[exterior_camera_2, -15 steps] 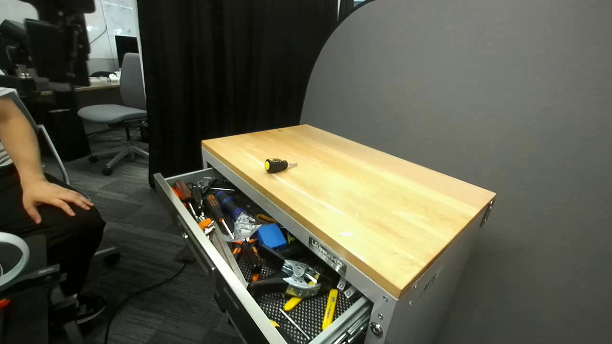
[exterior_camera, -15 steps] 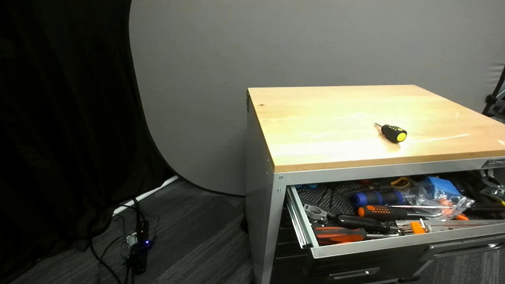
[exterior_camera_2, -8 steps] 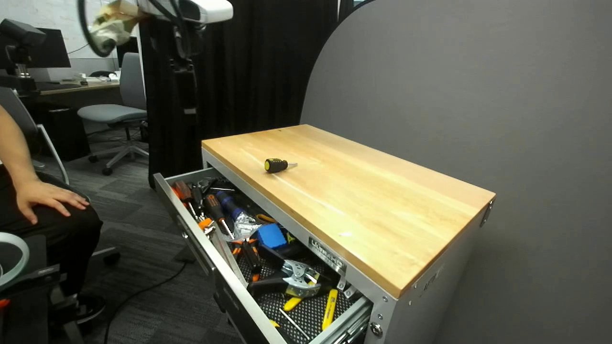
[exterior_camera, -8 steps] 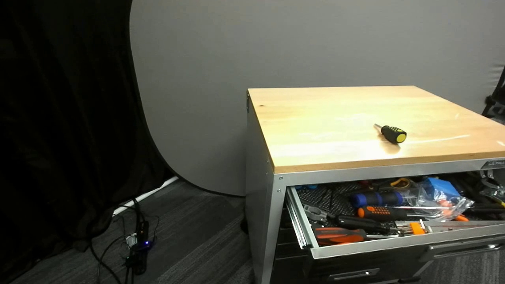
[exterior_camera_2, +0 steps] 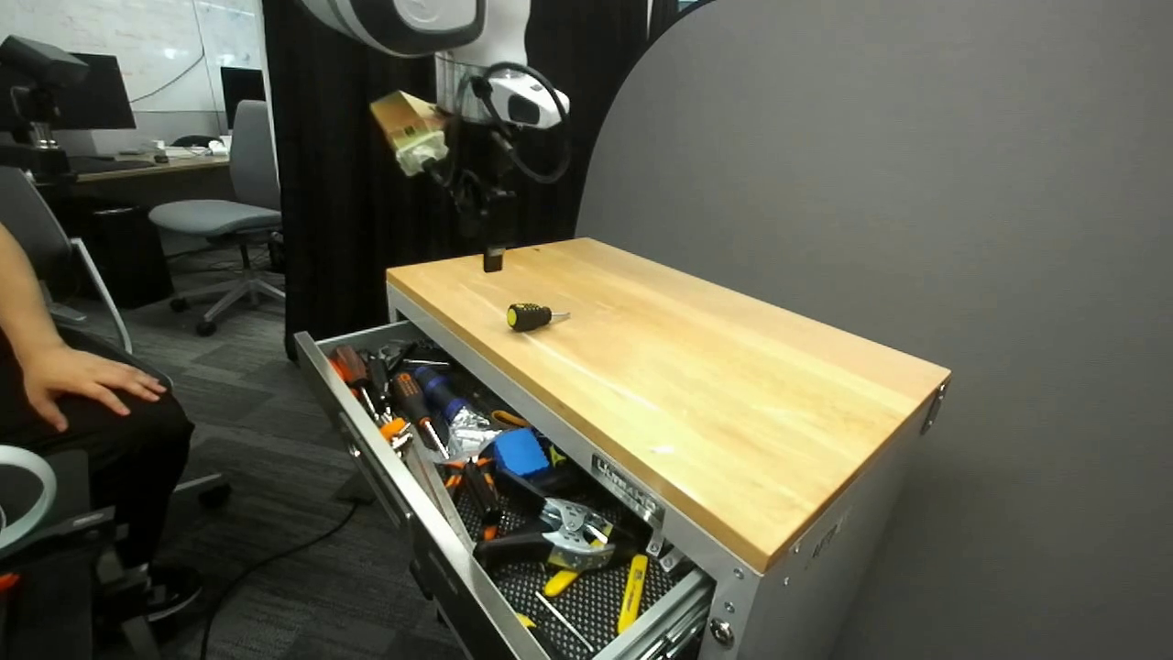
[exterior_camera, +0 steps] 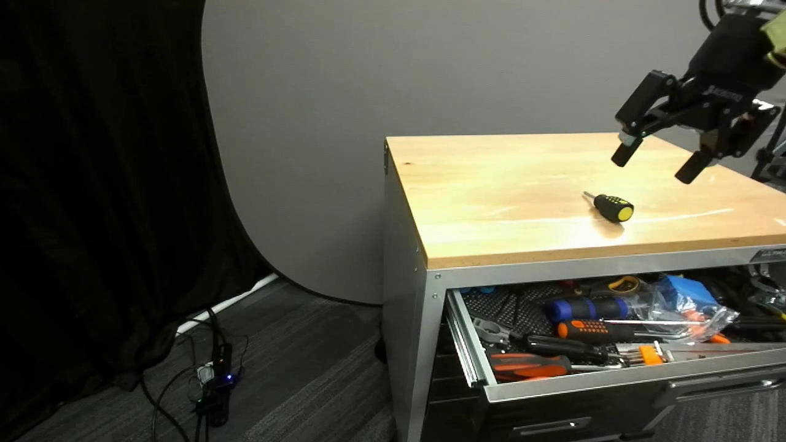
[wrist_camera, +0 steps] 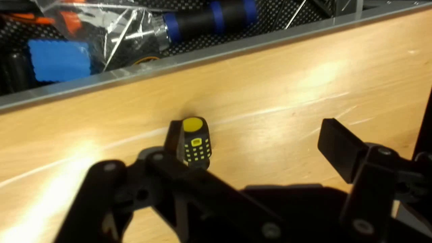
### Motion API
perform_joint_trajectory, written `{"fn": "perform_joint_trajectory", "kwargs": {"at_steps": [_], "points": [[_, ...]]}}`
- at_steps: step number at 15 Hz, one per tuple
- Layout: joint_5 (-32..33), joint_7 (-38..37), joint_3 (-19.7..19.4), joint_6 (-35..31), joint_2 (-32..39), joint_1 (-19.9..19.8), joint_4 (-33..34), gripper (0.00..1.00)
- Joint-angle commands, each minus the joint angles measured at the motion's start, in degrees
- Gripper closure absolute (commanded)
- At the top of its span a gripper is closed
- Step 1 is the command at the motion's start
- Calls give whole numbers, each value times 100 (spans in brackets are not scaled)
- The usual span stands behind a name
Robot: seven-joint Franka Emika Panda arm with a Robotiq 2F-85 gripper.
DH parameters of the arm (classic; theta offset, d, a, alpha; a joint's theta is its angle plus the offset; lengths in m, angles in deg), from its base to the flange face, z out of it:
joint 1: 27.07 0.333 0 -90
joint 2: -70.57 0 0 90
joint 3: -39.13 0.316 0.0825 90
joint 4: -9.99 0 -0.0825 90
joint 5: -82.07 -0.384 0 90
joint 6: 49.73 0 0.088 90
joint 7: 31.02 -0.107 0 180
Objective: Put the screwdriver in the open drawer then close it
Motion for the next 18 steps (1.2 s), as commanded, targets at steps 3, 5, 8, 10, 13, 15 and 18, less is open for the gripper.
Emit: {"fn": "perform_joint_trajectory", "kwargs": {"at_steps": [3,5,8,10,13,15,18], "points": [[540,-84,-299,435,1518,163,1811,0],[551,-50,-352,577,1818,153,2160,0],[475,5,-381,1033,2085,100,2524,0],[438,16,-396,1268,2202,77,2655,0],[416,20,-409,1492,2254,72,2706,26],[382,21,-399,1451,2229,68,2641,42],[251,-42,-378,1089,2087,57,2344,65]]}}
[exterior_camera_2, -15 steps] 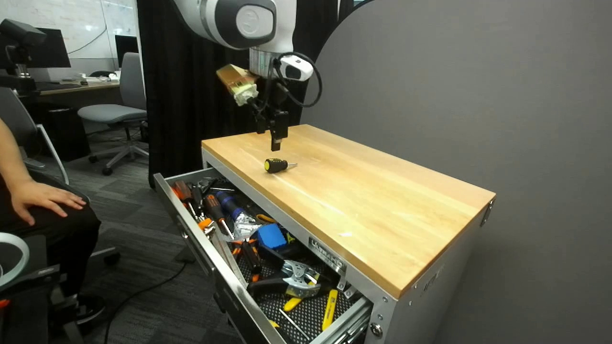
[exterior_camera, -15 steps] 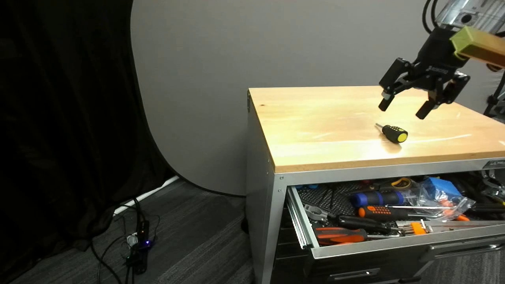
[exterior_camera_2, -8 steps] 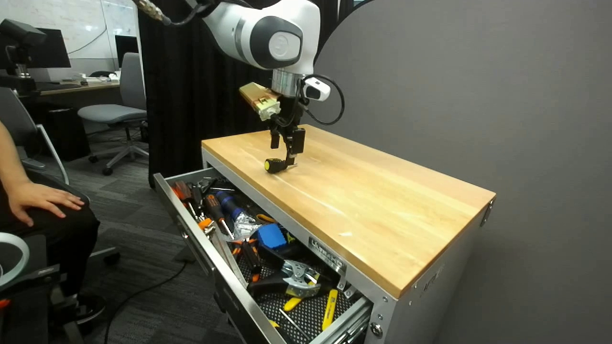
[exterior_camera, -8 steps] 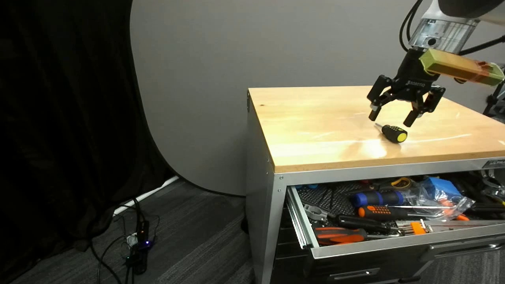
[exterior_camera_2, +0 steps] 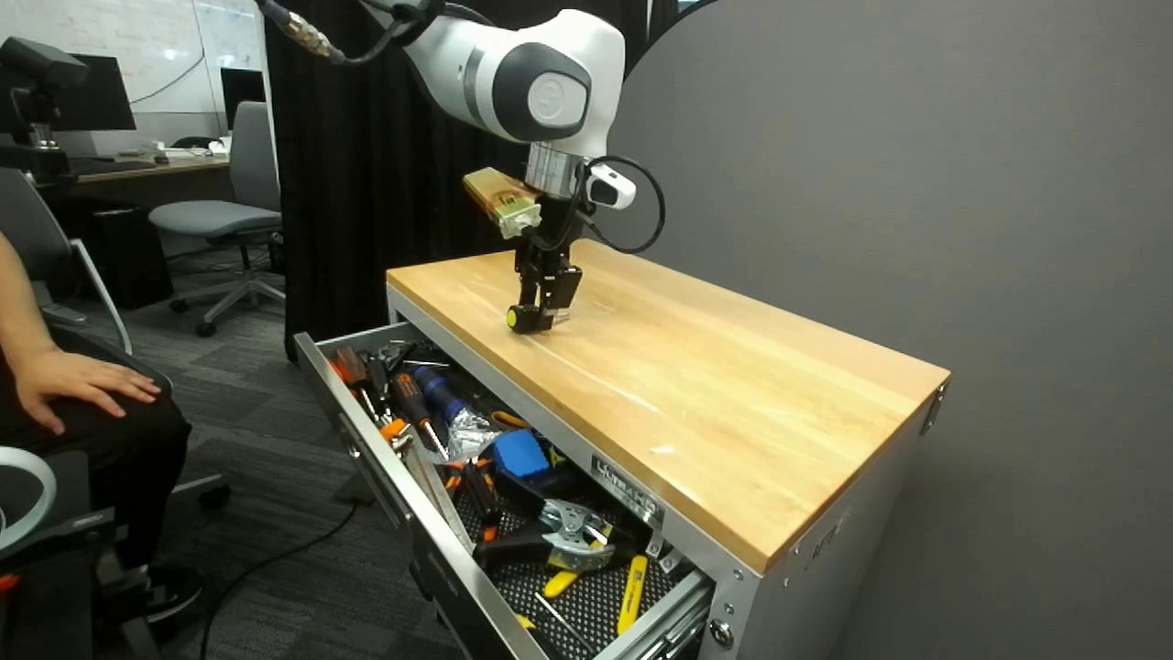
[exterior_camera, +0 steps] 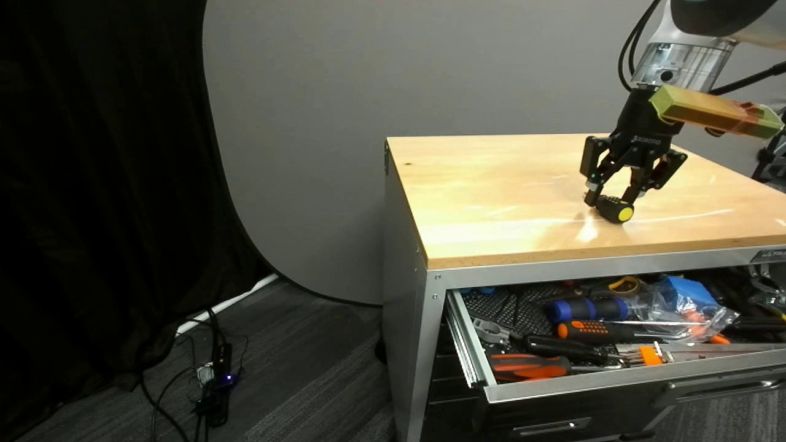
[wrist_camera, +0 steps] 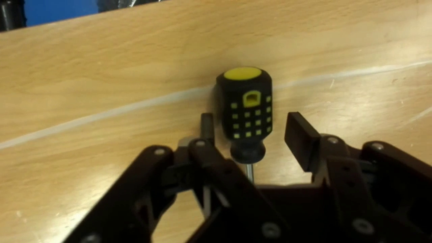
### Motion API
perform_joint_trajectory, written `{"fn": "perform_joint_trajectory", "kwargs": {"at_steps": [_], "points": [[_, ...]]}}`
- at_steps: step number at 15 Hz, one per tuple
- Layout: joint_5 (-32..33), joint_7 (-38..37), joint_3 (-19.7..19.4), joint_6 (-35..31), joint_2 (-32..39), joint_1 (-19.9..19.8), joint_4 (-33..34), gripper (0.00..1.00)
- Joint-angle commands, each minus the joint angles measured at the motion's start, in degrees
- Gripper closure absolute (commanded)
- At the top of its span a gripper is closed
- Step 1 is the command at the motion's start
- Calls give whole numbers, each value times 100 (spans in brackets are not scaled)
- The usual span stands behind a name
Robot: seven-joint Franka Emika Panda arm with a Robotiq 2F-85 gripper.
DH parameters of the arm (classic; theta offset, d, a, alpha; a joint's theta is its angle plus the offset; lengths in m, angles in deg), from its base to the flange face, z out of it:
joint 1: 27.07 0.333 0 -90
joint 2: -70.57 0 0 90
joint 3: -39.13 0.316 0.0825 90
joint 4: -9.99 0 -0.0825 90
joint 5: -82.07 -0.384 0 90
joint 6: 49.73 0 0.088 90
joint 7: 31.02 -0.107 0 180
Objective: Put the screwdriver in the open drawer then close it
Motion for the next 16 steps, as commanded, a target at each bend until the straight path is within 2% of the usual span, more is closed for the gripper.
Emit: {"fn": "perform_joint_trajectory", "kwargs": {"at_steps": [1,3,5,10,16], "points": [[-138,-79,-27,-285,-164,23,-219,74],[-220,-61,-17,-416,-367,-46,-490,85],[-331,-76,-35,-647,-618,-109,-884,82],[-431,-168,-198,-1160,-1519,-249,-2257,82],[-365,-233,-256,-1151,-2503,-244,-3674,82]]}}
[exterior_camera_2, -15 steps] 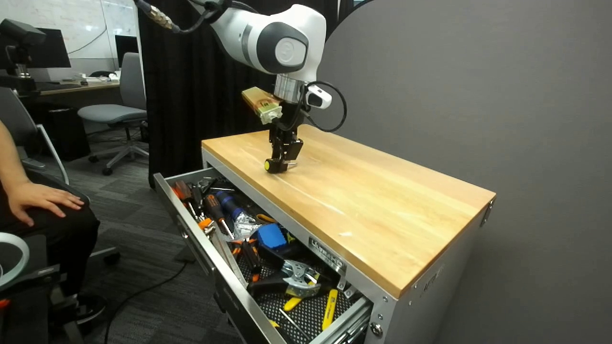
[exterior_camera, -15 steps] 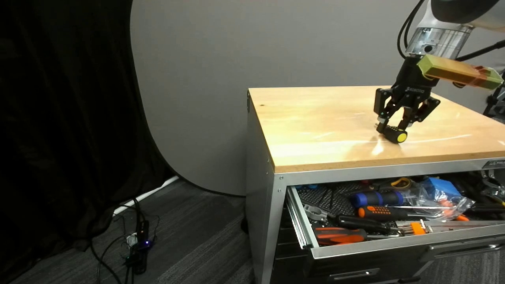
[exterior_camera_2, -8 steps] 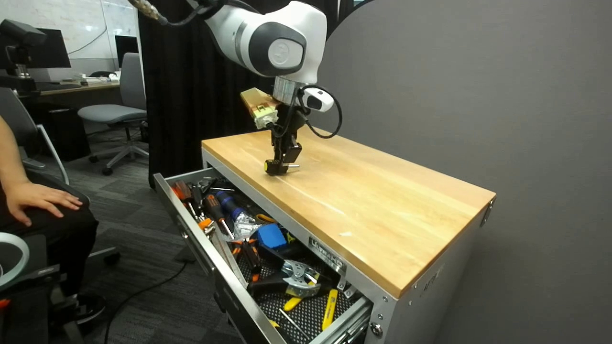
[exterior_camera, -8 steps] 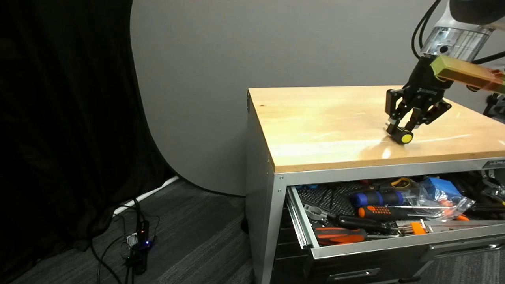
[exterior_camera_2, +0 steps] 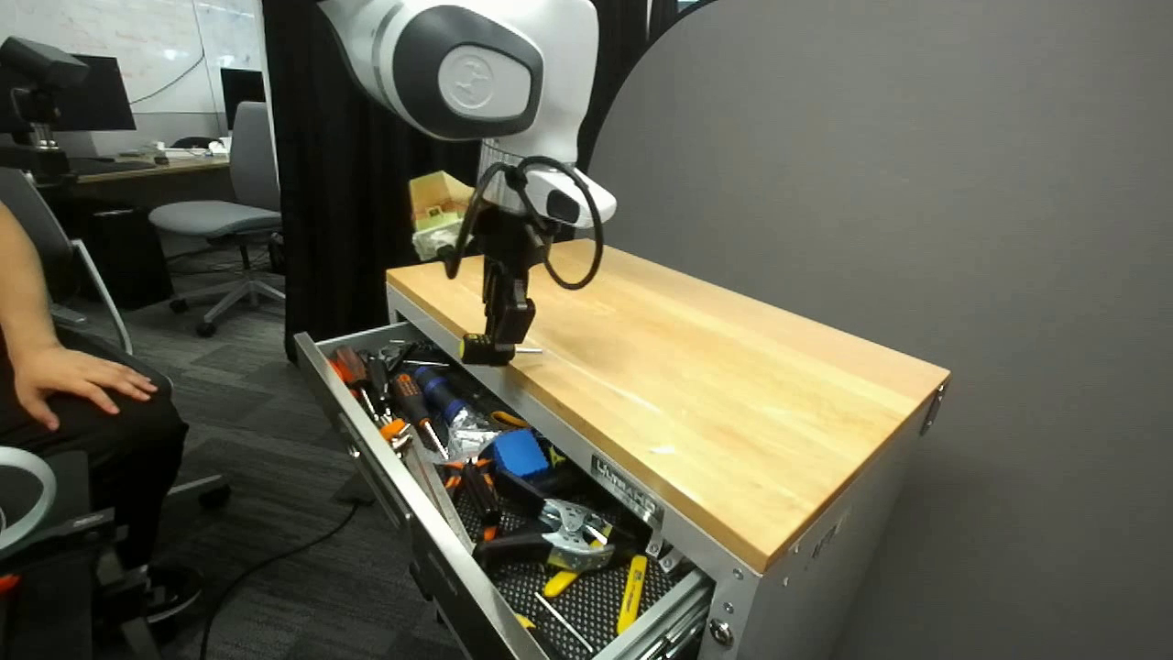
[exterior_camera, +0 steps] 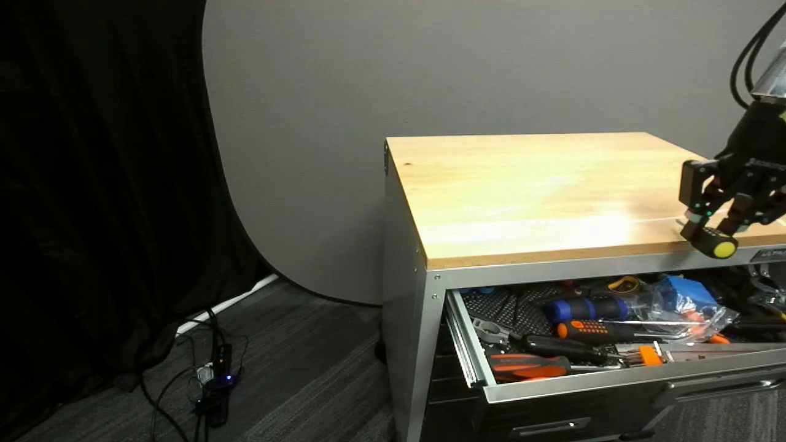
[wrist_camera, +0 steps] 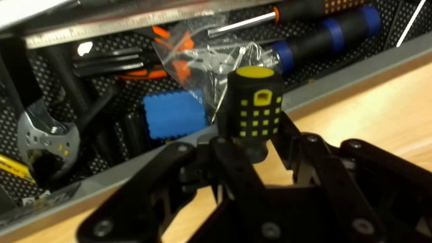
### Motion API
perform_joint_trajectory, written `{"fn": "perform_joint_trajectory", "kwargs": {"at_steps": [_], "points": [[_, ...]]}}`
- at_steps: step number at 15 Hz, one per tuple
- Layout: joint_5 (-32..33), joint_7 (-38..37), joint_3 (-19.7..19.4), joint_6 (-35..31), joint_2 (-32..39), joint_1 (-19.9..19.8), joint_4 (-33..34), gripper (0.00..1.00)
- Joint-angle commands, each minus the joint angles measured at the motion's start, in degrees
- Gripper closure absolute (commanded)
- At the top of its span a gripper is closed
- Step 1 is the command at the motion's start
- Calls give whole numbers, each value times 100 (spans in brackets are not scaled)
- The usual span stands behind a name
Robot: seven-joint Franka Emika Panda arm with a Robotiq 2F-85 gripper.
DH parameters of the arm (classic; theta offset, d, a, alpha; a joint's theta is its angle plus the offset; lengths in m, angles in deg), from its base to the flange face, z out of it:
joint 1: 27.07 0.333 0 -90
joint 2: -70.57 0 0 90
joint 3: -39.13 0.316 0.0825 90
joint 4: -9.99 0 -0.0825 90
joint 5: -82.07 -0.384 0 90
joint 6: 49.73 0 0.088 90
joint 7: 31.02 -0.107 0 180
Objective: Put the screwdriver in the open drawer then close it
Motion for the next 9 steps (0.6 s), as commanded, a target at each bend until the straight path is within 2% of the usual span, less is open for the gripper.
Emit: {"fn": "perform_joint_trajectory", "kwargs": {"at_steps": [1,3,7,8,9], "points": [[-5,-124,16,-167,-856,67,-1045,82],[-2,-171,64,-247,-988,117,-1278,82],[-418,-79,294,-934,-977,193,-1505,86],[-512,-28,347,-1009,-947,206,-1511,84],[-615,-2,396,-1077,-941,215,-1533,41]]}}
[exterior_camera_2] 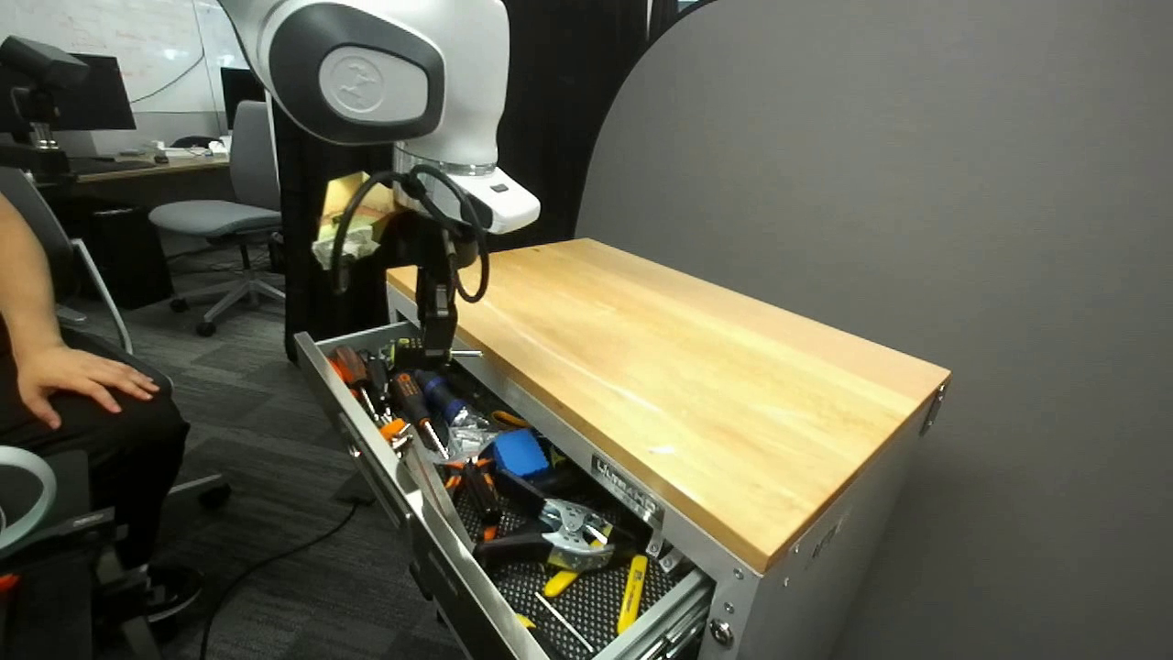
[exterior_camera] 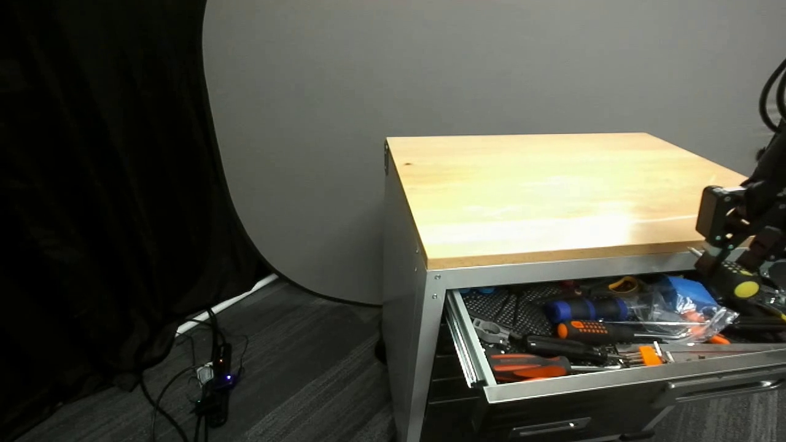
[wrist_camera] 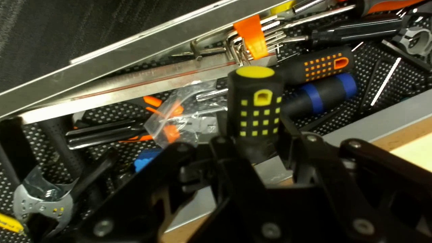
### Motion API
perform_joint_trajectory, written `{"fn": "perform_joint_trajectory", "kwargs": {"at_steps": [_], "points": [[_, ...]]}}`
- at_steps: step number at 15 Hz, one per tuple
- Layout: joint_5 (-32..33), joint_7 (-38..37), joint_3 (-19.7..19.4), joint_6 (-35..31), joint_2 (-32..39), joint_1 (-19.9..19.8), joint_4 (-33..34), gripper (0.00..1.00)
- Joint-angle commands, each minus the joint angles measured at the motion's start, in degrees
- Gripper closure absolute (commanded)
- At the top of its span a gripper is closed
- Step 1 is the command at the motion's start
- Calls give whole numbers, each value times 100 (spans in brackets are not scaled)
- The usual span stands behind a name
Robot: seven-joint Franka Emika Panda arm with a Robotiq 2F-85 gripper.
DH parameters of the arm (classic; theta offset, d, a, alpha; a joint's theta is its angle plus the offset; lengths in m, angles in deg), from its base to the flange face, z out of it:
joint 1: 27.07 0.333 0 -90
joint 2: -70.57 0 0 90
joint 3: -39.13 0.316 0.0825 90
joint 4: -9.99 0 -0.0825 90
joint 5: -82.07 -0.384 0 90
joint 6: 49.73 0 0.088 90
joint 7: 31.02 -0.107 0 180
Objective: Put the screwdriver in the open drawer then close it
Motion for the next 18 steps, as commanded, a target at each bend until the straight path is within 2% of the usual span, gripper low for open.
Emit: {"fn": "perform_joint_trajectory", "kwargs": {"at_steps": [1,3,4,6,8,13,16,18], "points": [[-346,49,155,-387,-137,65,-199,40],[-437,29,198,-486,-111,75,-215,27],[-421,-12,196,-505,-103,83,-217,17],[-446,76,175,-304,-74,26,-175,1],[-580,480,171,324,-39,-114,-76,0],[-153,263,-140,1363,295,-249,12,0],[-174,222,-214,1451,687,-263,91,0],[-189,71,-218,1243,1071,-202,151,0]]}}
